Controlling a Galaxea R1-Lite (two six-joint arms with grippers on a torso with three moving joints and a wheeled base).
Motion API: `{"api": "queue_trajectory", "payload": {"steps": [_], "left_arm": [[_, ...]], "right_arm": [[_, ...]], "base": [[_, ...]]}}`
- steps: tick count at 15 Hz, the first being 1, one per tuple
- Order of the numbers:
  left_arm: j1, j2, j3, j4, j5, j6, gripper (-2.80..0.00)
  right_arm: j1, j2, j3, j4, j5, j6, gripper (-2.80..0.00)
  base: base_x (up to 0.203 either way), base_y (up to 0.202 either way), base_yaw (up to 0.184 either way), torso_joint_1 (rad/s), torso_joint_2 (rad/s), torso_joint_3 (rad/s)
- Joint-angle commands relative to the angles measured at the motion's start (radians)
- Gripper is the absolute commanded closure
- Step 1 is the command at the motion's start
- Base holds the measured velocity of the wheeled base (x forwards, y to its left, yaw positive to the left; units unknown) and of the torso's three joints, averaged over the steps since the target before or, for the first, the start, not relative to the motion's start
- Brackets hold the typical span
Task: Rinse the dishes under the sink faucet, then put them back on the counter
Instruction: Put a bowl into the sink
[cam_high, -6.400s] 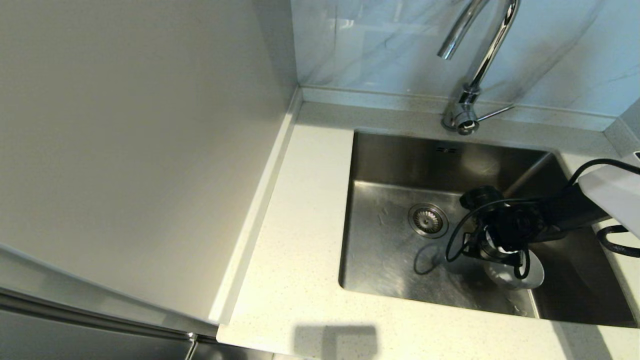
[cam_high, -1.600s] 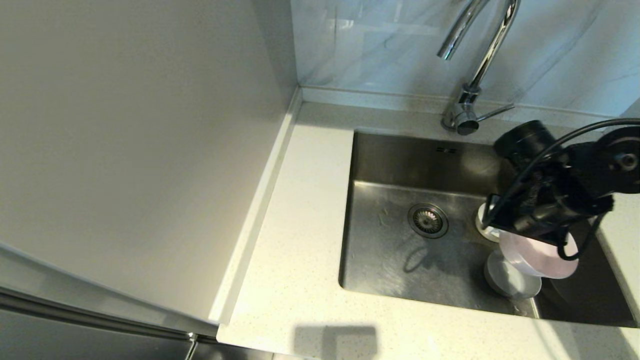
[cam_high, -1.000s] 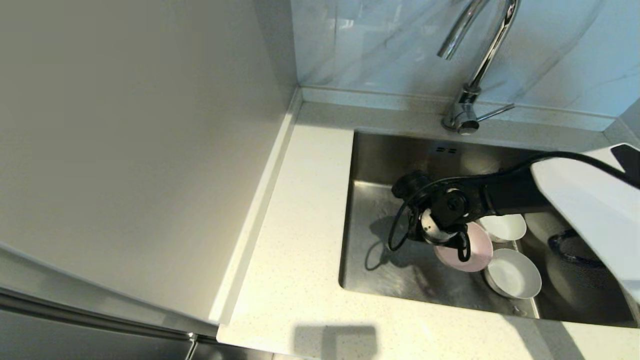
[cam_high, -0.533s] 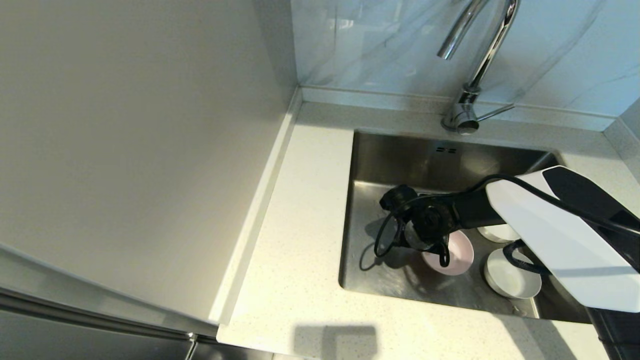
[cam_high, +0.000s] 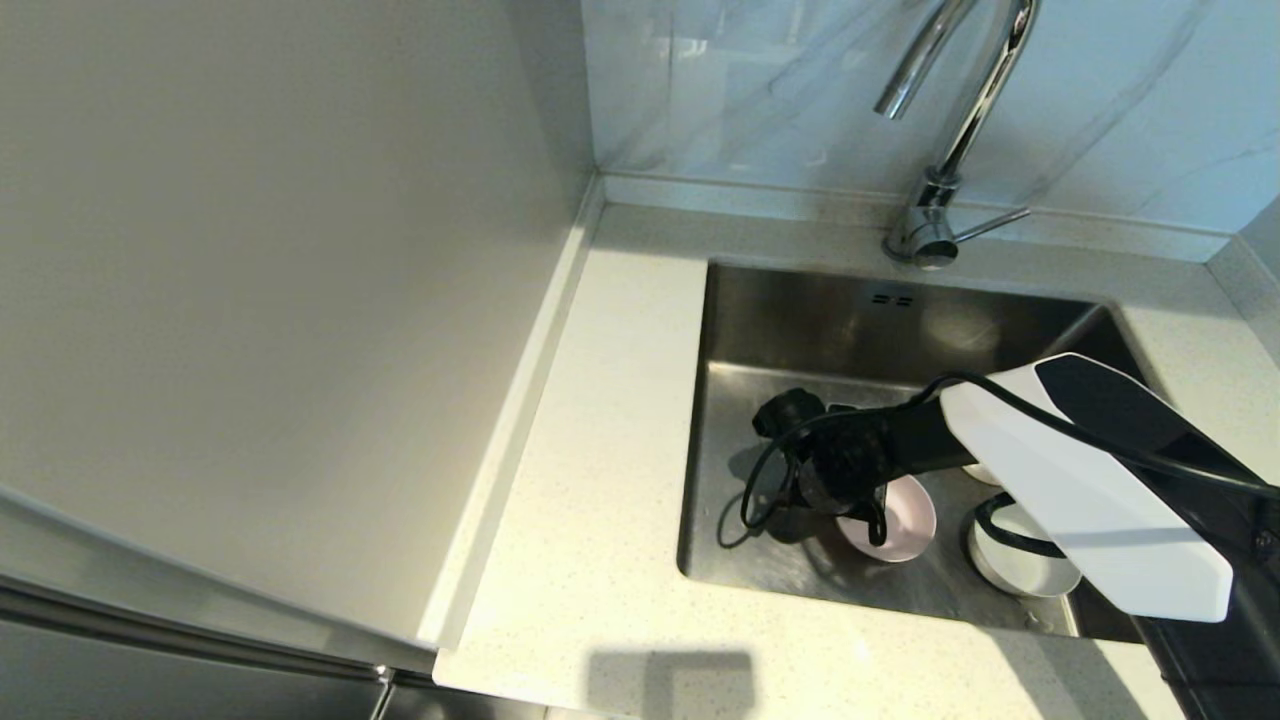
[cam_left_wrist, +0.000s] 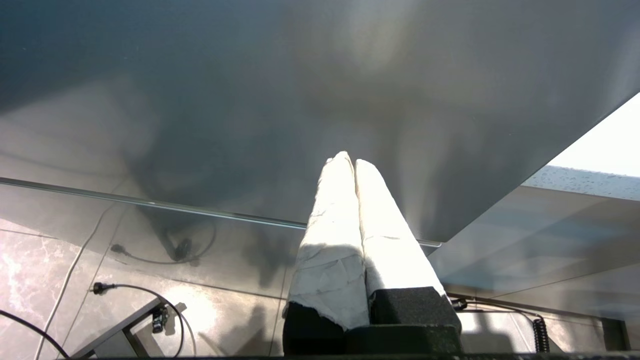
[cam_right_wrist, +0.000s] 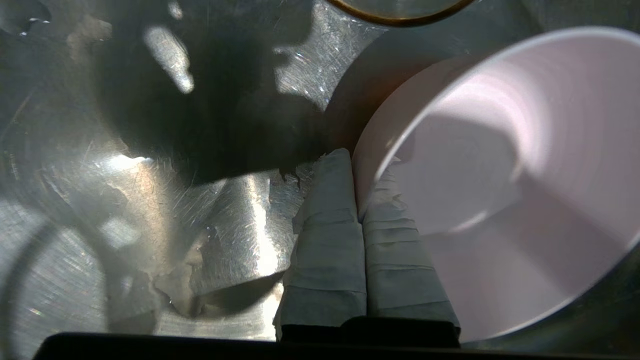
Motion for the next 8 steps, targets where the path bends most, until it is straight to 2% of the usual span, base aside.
{"api": "queue_trajectory", "payload": {"steps": [1, 7, 8], "left_arm": [[0.0, -0.003, 0.0, 0.0, -0.001, -0.001, 0.0], [0.0, -0.003, 0.0, 0.0, 0.001, 0.0, 0.0], [0.0, -0.003, 0.0, 0.0, 0.001, 0.0, 0.0]], "right_arm": [[-0.001, 0.024, 0.001, -0.002, -0.003, 0.004, 0.0], [-0.006, 0.04, 0.008, -0.002, -0.003, -0.004, 0.0], [-0.006, 0.039, 0.008, -0.002, -0.004, -0.007, -1.8]], "base": [[0.0, 0.0, 0.0, 0.0, 0.0, 0.0], [0.0, 0.0, 0.0, 0.0, 0.0, 0.0], [0.0, 0.0, 0.0, 0.0, 0.0, 0.0]]}}
